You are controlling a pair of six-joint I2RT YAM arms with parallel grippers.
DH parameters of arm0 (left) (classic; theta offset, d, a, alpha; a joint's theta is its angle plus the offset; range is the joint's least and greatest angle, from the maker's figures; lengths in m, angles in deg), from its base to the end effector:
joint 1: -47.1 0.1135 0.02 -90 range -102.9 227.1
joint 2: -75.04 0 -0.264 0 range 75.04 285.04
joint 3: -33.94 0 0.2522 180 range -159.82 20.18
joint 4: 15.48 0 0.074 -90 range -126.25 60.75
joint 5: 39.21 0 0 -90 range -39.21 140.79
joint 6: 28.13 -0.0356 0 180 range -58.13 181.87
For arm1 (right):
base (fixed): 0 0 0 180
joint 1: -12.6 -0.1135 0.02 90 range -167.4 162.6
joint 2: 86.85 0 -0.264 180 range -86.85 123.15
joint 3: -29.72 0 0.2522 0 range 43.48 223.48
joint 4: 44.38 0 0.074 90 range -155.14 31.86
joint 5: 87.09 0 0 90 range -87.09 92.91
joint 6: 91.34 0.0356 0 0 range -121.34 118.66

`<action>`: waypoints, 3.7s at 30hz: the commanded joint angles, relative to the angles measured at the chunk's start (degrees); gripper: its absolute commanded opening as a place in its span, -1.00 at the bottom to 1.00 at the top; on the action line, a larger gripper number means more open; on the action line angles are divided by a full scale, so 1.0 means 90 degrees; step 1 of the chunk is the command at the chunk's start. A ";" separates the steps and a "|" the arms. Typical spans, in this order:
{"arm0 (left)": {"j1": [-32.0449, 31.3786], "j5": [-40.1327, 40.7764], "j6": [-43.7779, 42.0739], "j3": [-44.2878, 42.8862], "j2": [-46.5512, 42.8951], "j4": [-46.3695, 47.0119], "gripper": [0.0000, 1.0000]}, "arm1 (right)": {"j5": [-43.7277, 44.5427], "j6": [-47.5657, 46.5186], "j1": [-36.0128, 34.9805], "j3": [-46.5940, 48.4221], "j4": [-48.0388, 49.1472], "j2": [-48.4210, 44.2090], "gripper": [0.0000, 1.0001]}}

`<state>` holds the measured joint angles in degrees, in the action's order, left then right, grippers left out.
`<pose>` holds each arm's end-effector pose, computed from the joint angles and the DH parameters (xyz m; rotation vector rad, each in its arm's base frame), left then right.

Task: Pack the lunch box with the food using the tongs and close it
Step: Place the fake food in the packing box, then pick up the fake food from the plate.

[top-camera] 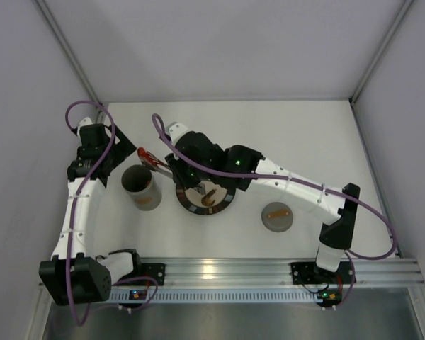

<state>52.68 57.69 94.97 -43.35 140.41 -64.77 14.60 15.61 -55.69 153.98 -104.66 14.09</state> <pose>0.2421 0.0279 0.3392 -0.7975 2.0725 -0.1311 0.1505 0.3584 0.4071 -0.8764 2.0905 0.5944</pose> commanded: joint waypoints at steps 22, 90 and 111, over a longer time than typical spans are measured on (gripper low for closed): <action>0.0044 0.0035 -0.0035 -0.0139 -0.0114 0.0324 0.98 | -0.0448 -0.0057 -0.0293 0.0828 0.0364 0.0864 -0.73; 0.0044 -0.0034 -0.0045 -0.0012 -0.0134 0.0373 0.98 | 0.1261 0.1661 -0.0224 -0.4328 0.0423 -0.2105 -0.12; 0.0044 -0.0004 -0.0065 0.0018 -0.0153 0.0373 0.98 | 0.0870 0.1720 -0.0224 -0.4690 0.0657 -0.1822 -0.11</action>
<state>52.68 57.64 94.91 -43.35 140.41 -64.73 22.38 30.32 -57.14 111.71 -101.82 -2.63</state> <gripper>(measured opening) 0.990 0.444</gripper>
